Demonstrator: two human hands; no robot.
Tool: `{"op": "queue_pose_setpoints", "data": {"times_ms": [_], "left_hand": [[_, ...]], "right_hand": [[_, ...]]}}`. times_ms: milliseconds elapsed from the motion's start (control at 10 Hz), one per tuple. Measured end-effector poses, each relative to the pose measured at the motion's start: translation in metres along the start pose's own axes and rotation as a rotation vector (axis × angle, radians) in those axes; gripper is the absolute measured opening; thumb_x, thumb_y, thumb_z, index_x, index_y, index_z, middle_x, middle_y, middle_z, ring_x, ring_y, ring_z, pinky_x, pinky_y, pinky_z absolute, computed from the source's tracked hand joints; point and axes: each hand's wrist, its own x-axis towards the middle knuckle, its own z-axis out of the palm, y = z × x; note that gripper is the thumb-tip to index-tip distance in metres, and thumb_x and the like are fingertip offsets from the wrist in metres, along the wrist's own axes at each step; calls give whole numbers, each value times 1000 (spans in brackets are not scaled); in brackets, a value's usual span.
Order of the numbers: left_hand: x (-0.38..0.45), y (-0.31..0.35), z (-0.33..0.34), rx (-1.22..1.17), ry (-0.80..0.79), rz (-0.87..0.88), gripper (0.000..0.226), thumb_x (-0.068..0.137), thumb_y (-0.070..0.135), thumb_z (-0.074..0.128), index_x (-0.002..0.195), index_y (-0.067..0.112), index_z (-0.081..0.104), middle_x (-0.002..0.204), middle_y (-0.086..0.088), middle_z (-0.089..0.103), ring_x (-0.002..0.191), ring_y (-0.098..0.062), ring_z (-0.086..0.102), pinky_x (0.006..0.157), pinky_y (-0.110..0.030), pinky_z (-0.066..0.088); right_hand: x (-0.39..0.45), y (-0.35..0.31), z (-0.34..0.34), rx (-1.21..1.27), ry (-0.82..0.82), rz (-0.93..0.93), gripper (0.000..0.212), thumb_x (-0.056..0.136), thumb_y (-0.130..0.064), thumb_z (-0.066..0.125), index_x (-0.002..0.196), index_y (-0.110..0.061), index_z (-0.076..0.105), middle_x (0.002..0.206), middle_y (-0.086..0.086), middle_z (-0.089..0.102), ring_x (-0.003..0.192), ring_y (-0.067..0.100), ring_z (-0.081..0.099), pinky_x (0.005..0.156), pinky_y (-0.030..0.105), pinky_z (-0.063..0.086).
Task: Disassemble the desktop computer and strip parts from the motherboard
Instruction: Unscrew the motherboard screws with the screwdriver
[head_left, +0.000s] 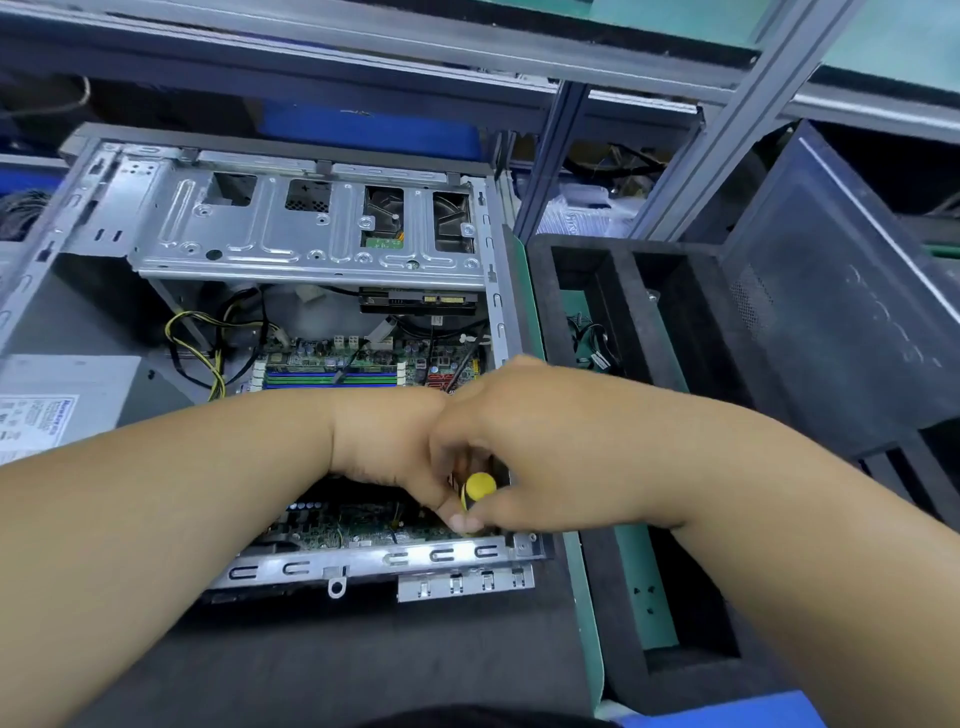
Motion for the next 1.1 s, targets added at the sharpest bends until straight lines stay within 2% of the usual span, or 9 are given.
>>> {"op": "queue_pose_setpoints", "data": {"times_ms": [100, 300, 400, 500, 700, 800, 900, 1000, 1100], "left_hand": [[-2, 2, 2, -47, 34, 38, 28, 74, 24, 81, 68, 35, 56, 74, 10, 62, 77, -15, 61, 84, -40, 53], [6, -7, 10, -43, 39, 75, 24, 74, 25, 81, 71, 32, 58, 86, -3, 70, 86, -27, 67, 85, -47, 53], [7, -16, 10, -169, -11, 139, 18, 75, 23, 81, 77, 26, 64, 82, 9, 70, 82, -13, 66, 86, -33, 52], [6, -19, 11, -366, -74, 219, 21, 77, 10, 79, 77, 27, 68, 77, 23, 67, 76, 6, 60, 78, -8, 42], [14, -22, 15, -279, 61, 179, 16, 71, 24, 84, 71, 31, 70, 72, 22, 65, 68, 8, 56, 66, -3, 38], [16, -16, 15, -187, 122, 199, 24, 68, 28, 87, 67, 36, 64, 64, 23, 61, 61, 7, 54, 60, -4, 38], [15, -13, 16, -198, 148, 202, 28, 65, 29, 88, 63, 41, 63, 65, 21, 61, 63, 4, 53, 62, -11, 43], [14, -14, 14, -196, 119, 202, 32, 66, 29, 88, 61, 46, 61, 66, 23, 61, 65, 5, 53, 69, -15, 46], [11, -16, 13, -240, 26, 218, 31, 69, 23, 86, 69, 43, 63, 71, 25, 63, 70, 7, 57, 72, -12, 45]], "right_hand": [[-4, -6, -11, -105, -28, 50, 18, 86, -46, 68, 92, -30, 65, 91, -10, 60, 96, 11, 53, 93, 31, 23], [-4, -13, -6, -144, -48, 103, 19, 87, -46, 67, 92, -28, 68, 91, -8, 65, 96, 12, 55, 95, 29, 17], [-5, -12, -2, -139, 1, 99, 8, 89, -35, 66, 95, -30, 68, 92, -9, 64, 96, 11, 53, 97, 29, 17], [-7, -10, -2, -97, 7, 123, 8, 89, -34, 67, 96, -33, 70, 93, -10, 65, 97, 12, 47, 95, 28, 20], [-11, -6, -4, -78, -58, 132, 20, 89, -29, 67, 106, -39, 70, 99, -13, 66, 109, 18, 45, 103, 37, 34], [-15, -6, -7, -11, -4, 126, 25, 85, -32, 71, 109, -38, 68, 97, -17, 65, 104, 10, 50, 106, 34, 27], [-15, -7, -6, -85, 78, 141, 20, 86, -41, 70, 104, -35, 67, 95, -15, 62, 103, 8, 49, 105, 35, 21], [-12, -9, -6, -110, 33, 149, 12, 88, -40, 69, 100, -36, 69, 97, -12, 65, 106, 7, 45, 107, 35, 18], [-9, -11, -8, -104, -13, 136, 15, 87, -39, 70, 102, -36, 71, 96, -12, 66, 106, 6, 47, 105, 31, 16]]}}
